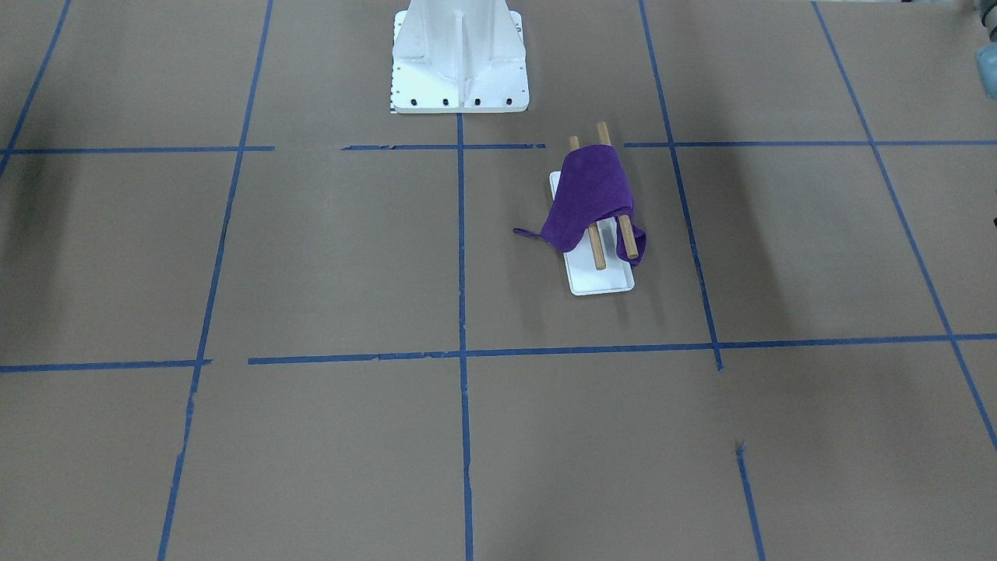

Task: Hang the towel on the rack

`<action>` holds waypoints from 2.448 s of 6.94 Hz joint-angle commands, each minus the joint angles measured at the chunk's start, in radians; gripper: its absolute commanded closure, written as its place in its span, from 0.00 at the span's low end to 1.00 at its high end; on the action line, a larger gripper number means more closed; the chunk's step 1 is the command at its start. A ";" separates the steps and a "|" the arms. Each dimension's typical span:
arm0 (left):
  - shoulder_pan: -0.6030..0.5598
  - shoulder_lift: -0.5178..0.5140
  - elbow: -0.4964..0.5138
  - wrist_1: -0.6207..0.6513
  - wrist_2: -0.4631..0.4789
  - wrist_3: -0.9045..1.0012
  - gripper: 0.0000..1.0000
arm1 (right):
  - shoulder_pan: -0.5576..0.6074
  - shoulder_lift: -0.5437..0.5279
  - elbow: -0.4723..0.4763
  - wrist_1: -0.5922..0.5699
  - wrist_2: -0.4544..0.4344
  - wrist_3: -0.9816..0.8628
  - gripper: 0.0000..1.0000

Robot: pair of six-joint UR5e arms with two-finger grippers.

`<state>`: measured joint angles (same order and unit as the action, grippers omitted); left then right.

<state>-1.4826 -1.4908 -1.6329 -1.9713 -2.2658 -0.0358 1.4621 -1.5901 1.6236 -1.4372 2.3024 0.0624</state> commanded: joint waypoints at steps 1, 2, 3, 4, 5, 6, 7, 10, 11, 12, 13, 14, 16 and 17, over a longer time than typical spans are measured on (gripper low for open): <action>-0.073 -0.069 -0.108 0.513 -0.030 0.164 0.00 | 0.047 0.044 -0.004 -0.176 0.000 -0.145 0.00; -0.074 -0.043 -0.113 0.513 -0.105 0.165 0.00 | 0.050 0.045 -0.011 -0.195 0.012 -0.144 0.00; -0.074 -0.039 -0.116 0.509 -0.116 0.166 0.00 | 0.050 0.045 0.002 -0.196 0.031 -0.136 0.00; -0.074 -0.032 -0.107 0.459 -0.118 0.165 0.00 | 0.050 0.045 0.007 -0.197 0.031 -0.128 0.00; -0.074 -0.005 -0.111 0.410 -0.120 0.163 0.00 | 0.050 0.044 0.009 -0.193 0.032 -0.130 0.00; -0.074 -0.003 -0.099 0.363 -0.120 0.160 0.00 | 0.050 0.027 0.006 -0.187 0.031 -0.130 0.00; -0.073 -0.005 -0.091 0.333 -0.118 0.155 0.00 | 0.050 0.010 0.012 -0.184 0.029 -0.142 0.00; -0.067 -0.006 -0.090 0.332 -0.116 0.155 0.00 | 0.049 0.007 -0.011 -0.184 0.025 -0.131 0.00; -0.067 -0.005 -0.093 0.331 -0.118 0.160 0.00 | 0.050 0.012 0.004 -0.184 0.028 -0.128 0.00; -0.065 -0.008 -0.090 0.325 -0.118 0.163 0.00 | 0.050 0.007 0.016 -0.184 0.028 -0.130 0.00; -0.067 -0.005 -0.085 0.243 -0.118 0.157 0.00 | 0.050 0.015 0.021 -0.184 0.028 -0.128 0.00; -0.068 0.000 -0.084 0.179 -0.118 0.155 0.00 | 0.049 0.024 0.021 -0.184 0.020 -0.130 0.00; -0.068 0.023 -0.081 0.137 -0.113 0.158 0.00 | 0.049 0.009 0.022 -0.184 0.020 -0.145 0.00; -0.068 0.038 -0.082 0.134 -0.113 0.162 0.00 | 0.049 0.004 0.025 -0.184 0.026 -0.142 0.00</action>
<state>-1.5504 -1.4687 -1.7149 -1.8234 -2.3798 0.1232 1.5111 -1.5806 1.6457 -1.6214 2.3240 -0.0793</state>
